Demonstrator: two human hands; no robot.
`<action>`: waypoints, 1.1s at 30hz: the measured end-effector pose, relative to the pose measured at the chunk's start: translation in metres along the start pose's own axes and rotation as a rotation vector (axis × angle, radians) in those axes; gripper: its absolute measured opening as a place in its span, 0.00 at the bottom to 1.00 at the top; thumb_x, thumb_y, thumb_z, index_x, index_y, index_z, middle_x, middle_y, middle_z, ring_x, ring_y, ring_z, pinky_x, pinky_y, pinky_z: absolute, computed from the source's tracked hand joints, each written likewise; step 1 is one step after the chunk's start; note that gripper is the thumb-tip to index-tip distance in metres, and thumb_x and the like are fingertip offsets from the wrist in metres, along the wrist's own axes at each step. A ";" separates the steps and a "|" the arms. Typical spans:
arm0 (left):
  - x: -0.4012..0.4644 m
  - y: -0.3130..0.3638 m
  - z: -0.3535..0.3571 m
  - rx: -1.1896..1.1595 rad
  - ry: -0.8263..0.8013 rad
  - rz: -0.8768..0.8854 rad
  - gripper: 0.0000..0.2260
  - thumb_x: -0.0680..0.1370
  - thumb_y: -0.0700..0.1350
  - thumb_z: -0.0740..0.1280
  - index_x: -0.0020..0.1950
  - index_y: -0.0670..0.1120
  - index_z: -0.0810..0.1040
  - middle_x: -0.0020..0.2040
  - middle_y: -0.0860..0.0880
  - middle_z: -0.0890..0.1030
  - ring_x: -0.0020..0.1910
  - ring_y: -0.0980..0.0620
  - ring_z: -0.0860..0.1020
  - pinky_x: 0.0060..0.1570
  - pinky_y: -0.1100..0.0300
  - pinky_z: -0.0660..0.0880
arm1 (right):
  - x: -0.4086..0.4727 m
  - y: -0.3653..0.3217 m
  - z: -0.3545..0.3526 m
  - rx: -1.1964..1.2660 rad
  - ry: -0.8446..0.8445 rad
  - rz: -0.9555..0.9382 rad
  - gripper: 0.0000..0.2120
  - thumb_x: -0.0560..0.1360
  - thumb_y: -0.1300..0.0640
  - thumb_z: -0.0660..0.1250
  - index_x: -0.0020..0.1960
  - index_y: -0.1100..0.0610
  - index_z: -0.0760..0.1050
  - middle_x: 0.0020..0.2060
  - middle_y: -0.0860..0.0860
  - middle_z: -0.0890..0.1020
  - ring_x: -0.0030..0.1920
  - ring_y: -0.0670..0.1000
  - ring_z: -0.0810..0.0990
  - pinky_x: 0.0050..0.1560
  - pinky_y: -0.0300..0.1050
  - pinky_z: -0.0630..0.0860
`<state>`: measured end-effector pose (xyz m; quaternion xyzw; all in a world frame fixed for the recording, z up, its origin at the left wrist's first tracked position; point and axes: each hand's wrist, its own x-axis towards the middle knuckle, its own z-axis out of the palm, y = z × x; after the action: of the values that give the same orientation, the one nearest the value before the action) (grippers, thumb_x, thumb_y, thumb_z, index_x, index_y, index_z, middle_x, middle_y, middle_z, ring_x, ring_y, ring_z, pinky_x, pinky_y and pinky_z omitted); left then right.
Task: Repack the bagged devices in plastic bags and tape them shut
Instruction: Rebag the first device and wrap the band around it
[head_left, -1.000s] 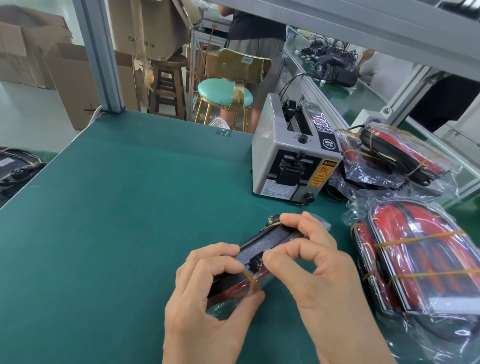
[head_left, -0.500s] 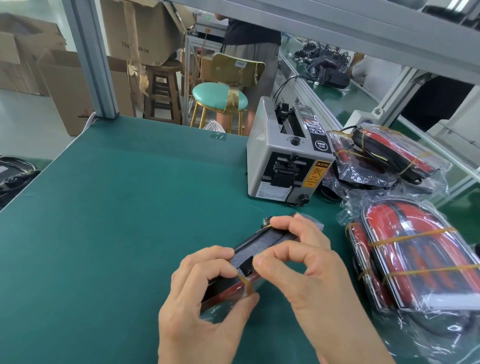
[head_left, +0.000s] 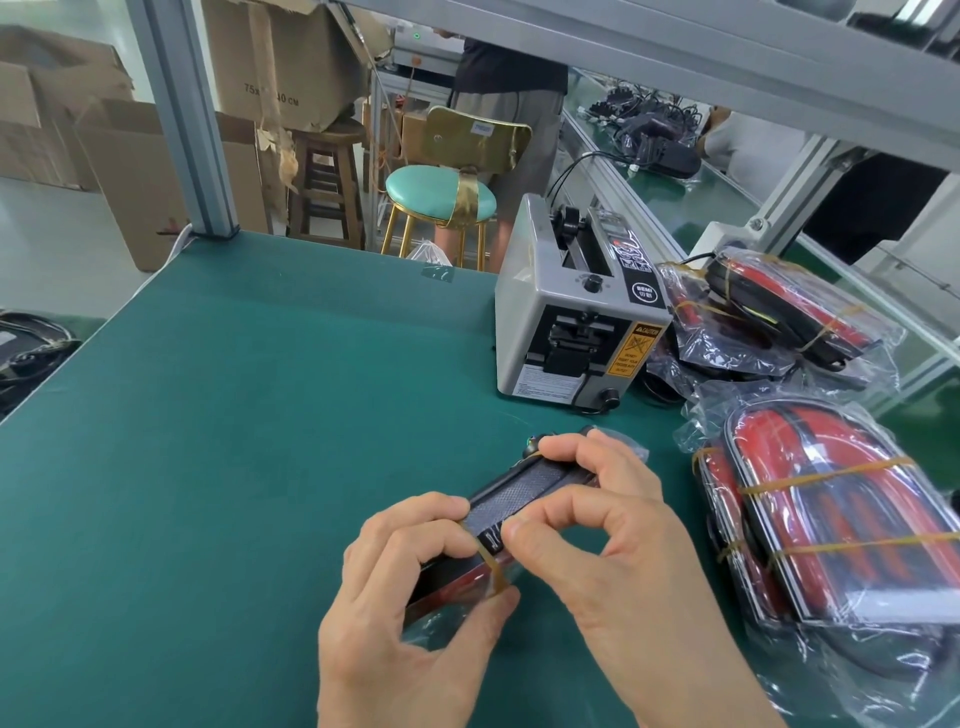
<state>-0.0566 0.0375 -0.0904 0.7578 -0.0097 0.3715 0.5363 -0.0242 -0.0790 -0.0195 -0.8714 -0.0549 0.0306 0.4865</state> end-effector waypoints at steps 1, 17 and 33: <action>0.000 0.000 0.000 -0.003 0.000 0.003 0.13 0.63 0.50 0.75 0.43 0.55 0.75 0.51 0.54 0.80 0.45 0.46 0.80 0.37 0.57 0.77 | 0.000 0.000 0.000 0.000 0.000 0.000 0.02 0.63 0.52 0.72 0.31 0.48 0.81 0.56 0.28 0.72 0.65 0.24 0.56 0.64 0.29 0.50; 0.002 0.005 0.000 0.076 -0.036 0.050 0.05 0.66 0.50 0.72 0.40 0.54 0.82 0.49 0.50 0.80 0.38 0.46 0.79 0.38 0.59 0.75 | -0.002 0.002 0.005 -0.045 0.087 -0.043 0.09 0.63 0.59 0.76 0.28 0.51 0.79 0.54 0.31 0.74 0.66 0.29 0.60 0.61 0.24 0.52; 0.004 0.008 0.002 0.105 -0.044 0.062 0.05 0.64 0.50 0.71 0.38 0.50 0.81 0.47 0.50 0.80 0.40 0.46 0.79 0.38 0.58 0.76 | 0.001 0.009 -0.007 -0.071 0.101 -0.162 0.12 0.70 0.60 0.71 0.43 0.44 0.72 0.53 0.31 0.72 0.61 0.38 0.69 0.67 0.52 0.61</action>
<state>-0.0555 0.0339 -0.0824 0.7922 -0.0255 0.3709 0.4839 -0.0218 -0.0894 -0.0238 -0.8813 -0.1016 -0.0548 0.4582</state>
